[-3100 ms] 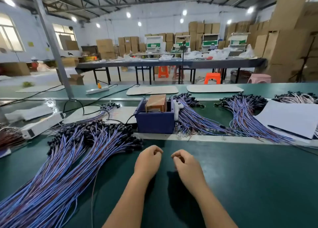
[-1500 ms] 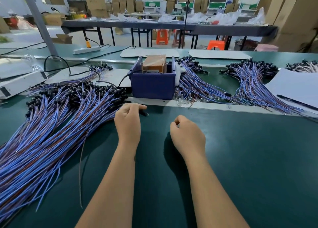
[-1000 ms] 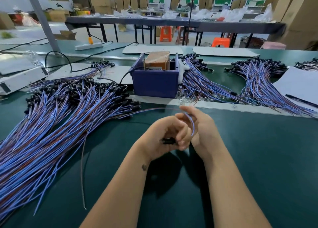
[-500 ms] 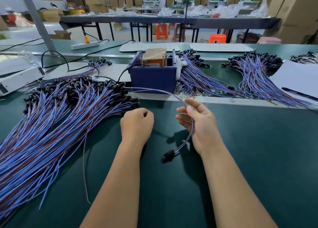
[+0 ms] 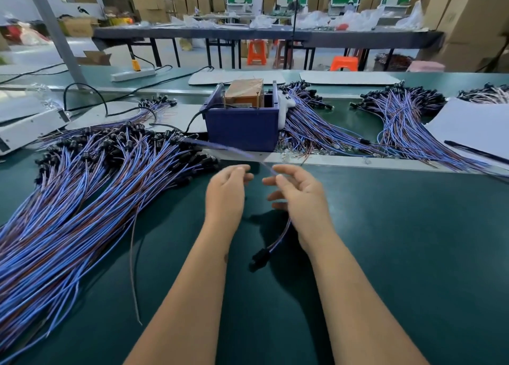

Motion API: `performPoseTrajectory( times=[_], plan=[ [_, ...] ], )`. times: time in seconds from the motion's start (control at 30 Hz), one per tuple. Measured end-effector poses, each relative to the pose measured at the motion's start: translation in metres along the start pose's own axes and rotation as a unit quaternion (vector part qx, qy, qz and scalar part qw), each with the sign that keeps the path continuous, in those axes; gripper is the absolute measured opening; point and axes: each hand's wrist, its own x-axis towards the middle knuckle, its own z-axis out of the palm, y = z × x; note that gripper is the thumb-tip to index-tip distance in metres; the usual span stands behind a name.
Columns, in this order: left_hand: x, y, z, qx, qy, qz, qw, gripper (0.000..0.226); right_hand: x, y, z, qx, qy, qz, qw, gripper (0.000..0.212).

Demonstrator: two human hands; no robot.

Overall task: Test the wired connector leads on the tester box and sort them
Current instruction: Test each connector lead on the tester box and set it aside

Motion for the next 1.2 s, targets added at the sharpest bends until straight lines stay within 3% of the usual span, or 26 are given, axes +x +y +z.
performPoseTrajectory(
  times=[0.13,0.23,0.4,0.6,0.8,1.0,1.2],
  plan=[
    [-0.003,0.001,0.014,-0.067,-0.044,0.011,0.997,0.029,-0.004,0.009,0.011,-0.193,-0.009,-0.048,0.980,0.020],
    [-0.002,-0.001,0.013,-0.073,-0.062,0.017,0.995,0.025,-0.002,0.011,0.011,-0.238,0.005,-0.052,0.970,0.010],
    [-0.004,-0.001,0.011,-0.078,-0.111,0.002,0.991,0.012,-0.001,0.010,0.008,-0.230,0.025,-0.053,0.971,0.007],
    [-0.006,-0.002,0.012,-0.070,-0.118,0.000,0.991,0.017,-0.002,0.009,0.007,-0.174,0.034,-0.030,0.984,0.013],
    [0.005,-0.005,0.005,-0.102,-0.066,0.008,0.993,0.024,0.002,0.007,0.002,-0.110,0.097,-0.012,0.989,0.015],
    [0.024,-0.016,-0.016,-0.079,0.027,0.011,0.996,0.029,0.007,0.002,-0.012,-0.017,0.240,0.003,0.971,0.014],
    [0.019,-0.014,-0.009,-0.021,0.058,0.031,0.998,0.028,0.007,0.000,0.012,-0.033,0.189,-0.025,0.981,0.013]
  ],
)
